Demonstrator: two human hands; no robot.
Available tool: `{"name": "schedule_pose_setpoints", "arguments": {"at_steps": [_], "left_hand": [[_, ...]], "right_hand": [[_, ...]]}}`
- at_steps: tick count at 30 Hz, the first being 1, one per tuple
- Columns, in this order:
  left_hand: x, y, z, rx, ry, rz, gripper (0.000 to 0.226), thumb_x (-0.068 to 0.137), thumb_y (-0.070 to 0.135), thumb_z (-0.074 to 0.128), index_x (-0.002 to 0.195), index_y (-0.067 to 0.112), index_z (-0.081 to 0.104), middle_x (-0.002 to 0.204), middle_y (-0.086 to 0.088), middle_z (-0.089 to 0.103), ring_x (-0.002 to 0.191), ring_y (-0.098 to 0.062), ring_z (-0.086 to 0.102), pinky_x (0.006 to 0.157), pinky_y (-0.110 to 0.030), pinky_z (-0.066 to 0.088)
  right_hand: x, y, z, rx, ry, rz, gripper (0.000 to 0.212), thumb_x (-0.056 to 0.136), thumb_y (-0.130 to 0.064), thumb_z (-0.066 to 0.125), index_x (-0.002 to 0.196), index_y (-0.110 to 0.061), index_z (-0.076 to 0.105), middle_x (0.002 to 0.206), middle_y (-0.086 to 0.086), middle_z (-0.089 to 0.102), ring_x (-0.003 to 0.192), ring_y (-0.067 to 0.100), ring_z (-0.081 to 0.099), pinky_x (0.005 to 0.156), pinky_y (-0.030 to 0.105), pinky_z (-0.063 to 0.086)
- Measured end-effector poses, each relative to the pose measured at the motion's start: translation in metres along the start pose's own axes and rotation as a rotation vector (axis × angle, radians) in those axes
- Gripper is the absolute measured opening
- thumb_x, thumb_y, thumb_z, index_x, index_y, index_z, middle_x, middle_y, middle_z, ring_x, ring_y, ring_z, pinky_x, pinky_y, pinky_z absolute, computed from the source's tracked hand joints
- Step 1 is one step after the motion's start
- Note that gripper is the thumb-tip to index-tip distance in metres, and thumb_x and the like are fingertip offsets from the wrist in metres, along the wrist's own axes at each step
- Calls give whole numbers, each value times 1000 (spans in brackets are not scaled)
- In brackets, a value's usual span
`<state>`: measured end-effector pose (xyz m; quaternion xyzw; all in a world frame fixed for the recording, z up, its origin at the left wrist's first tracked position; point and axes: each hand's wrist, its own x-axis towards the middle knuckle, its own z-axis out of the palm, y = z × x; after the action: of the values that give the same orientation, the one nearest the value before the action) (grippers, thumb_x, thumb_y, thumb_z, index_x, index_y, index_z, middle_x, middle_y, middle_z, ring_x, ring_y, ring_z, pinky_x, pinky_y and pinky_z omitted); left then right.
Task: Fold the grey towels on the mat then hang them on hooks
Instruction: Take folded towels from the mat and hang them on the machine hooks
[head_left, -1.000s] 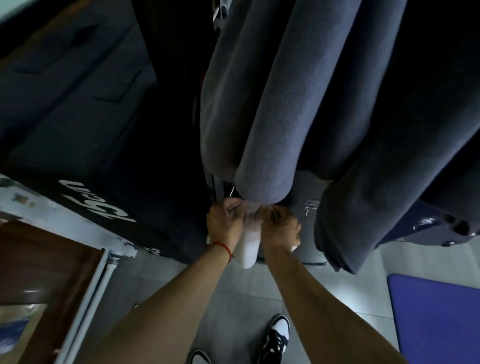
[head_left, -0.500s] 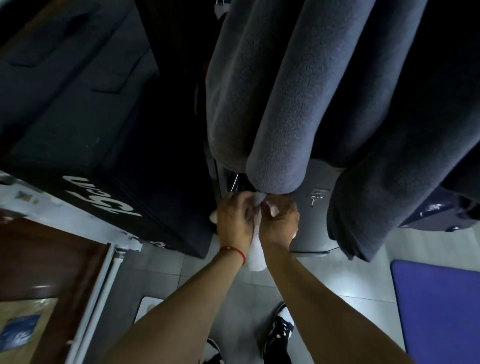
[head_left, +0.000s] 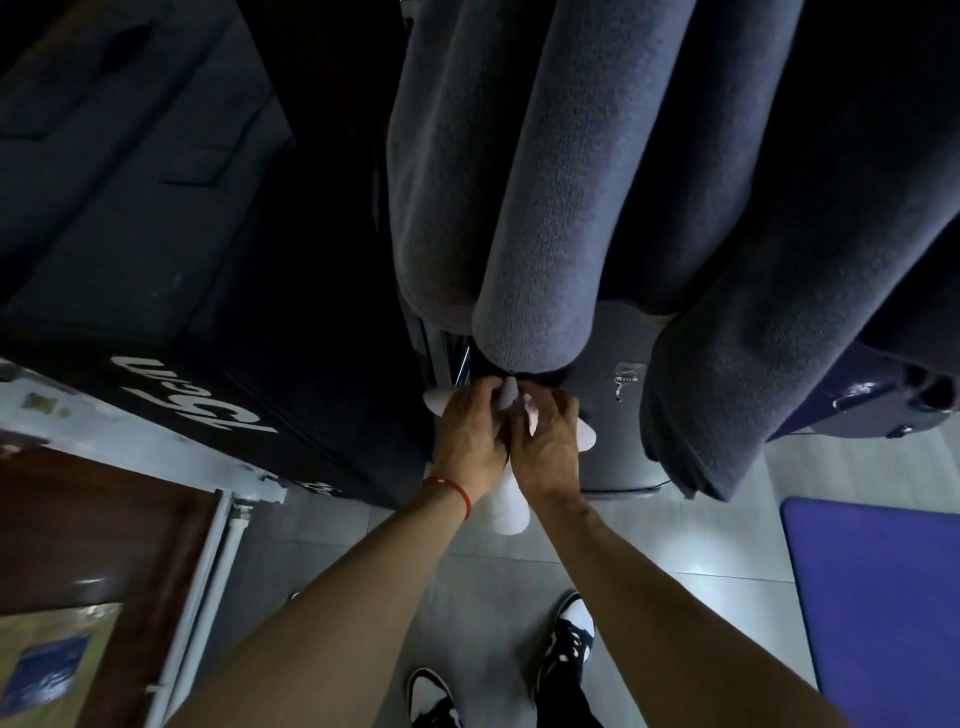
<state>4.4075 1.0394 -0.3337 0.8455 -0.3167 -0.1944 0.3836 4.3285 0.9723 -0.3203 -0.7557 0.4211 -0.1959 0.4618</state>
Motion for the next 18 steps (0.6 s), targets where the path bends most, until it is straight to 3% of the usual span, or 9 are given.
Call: {"name": "schedule_pose_setpoints", "arguments": {"at_steps": [2,5,9,13,15,18], "left_hand": [[-1,4,-2,-12,-88,-67,47,96,24,63,140,31,45,134,-3,56,123,-24,56,101,-48,52],[-6,6,2,-30,-111,-117,47,98,36,56,143,35,42,136,-2,52,125,-25,54,100,-52,52],[-8,-3,5,-36,-73,-185,50,96,25,63,143,26,44,138,-4,52,128,-23,52,102,-49,50],[-11,-8,4,-50,-156,-310,45,99,27,59,142,22,45,137,-5,57,128,-25,55,96,-32,44],[-11,-9,-2,-35,-152,-336,57,98,26,61,150,24,38,146,-3,50,134,-25,51,100,-32,42],[-22,-2,-18,-8,-132,-320,71,93,14,65,155,24,32,154,-6,41,139,-28,45,104,-34,42]], "right_hand": [[-1,1,0,49,-32,31,28,104,-25,51,132,-26,58,123,-3,54,107,13,58,88,23,51],[0,5,3,69,-110,75,32,102,-36,51,133,-36,50,120,-6,62,108,9,59,92,35,54],[5,14,1,-24,-211,146,49,92,-56,46,136,-34,45,128,-1,60,118,22,59,97,48,52],[7,28,-10,-46,-343,214,49,105,-35,49,152,-26,36,149,8,49,133,31,52,99,36,46],[3,34,-18,-82,-375,189,54,105,-31,50,156,-27,31,157,5,42,139,31,46,106,39,43],[-5,36,-35,-124,-349,122,52,104,-26,55,152,-20,38,155,4,44,141,26,44,115,41,39]]}}
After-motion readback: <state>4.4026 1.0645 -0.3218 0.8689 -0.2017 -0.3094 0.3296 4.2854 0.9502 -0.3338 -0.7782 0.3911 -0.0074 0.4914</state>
